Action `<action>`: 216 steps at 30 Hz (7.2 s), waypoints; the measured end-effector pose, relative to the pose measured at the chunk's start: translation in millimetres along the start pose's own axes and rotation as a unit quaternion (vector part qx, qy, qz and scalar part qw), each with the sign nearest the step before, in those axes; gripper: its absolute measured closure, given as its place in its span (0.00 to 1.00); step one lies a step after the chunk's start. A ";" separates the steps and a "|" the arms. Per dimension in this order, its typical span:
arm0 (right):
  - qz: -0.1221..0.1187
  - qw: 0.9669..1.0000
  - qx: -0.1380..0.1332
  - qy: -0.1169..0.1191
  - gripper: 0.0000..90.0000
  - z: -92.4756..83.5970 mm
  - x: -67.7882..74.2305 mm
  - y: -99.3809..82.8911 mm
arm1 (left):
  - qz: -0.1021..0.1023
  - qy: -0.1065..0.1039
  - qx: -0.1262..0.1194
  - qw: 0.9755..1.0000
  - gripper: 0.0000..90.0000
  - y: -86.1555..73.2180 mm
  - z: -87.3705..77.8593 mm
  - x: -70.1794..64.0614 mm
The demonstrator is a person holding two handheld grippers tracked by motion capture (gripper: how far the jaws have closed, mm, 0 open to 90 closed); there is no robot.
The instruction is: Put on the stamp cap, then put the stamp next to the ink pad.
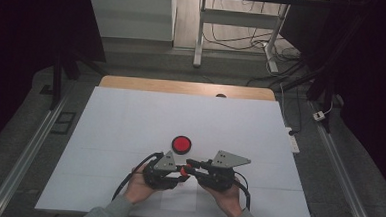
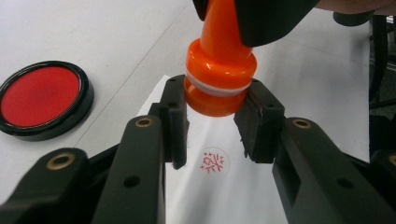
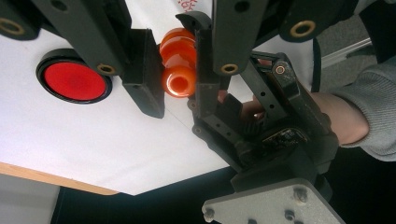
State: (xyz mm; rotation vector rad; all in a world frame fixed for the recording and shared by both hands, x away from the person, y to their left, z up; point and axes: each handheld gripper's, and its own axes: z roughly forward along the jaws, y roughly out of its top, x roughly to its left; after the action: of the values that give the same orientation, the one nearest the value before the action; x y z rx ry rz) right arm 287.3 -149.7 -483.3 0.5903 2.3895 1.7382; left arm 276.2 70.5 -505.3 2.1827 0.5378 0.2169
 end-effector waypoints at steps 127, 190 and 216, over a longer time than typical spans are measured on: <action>-0.006 1.000 -0.010 -0.018 0.81 -3.7 -3.6 -0.6 | -0.009 0.046 -0.011 0.999 0.32 -4.2 -8.3 -2.8; -0.004 0.998 -0.023 -0.065 0.81 -21.9 -23.7 5.0 | -0.111 0.131 -0.021 0.985 0.29 -94.6 -106.7 24.9; 0.005 0.988 0.052 -0.143 0.81 1.5 -63.6 -7.4 | -0.115 0.127 -0.015 0.985 0.29 -97.3 -107.6 26.0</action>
State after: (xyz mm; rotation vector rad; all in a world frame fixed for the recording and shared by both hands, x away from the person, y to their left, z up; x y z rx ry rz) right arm 344.3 -174.7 -498.5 0.8055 2.2861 1.4269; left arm 233.9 211.3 -515.8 2.0550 0.9184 0.3780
